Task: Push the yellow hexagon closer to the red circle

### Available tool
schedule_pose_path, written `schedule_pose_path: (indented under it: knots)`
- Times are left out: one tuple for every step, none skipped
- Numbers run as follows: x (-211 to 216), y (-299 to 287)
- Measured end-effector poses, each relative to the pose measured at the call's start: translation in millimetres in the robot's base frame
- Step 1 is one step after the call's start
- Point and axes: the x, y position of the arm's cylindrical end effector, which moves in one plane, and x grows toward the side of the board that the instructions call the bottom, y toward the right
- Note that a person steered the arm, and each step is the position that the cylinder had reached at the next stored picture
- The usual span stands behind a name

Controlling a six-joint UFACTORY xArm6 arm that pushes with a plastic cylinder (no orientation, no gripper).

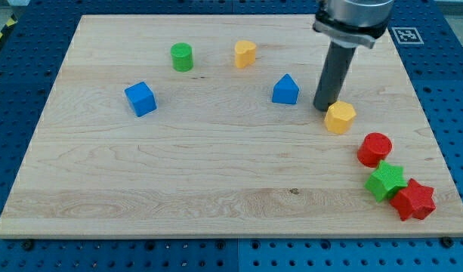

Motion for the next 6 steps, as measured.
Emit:
schedule_pose_path:
  knots:
    - [0,16]
    - [1,16]
    - [1,4]
    - [6,-4]
    - [16,4]
    - [23,25]
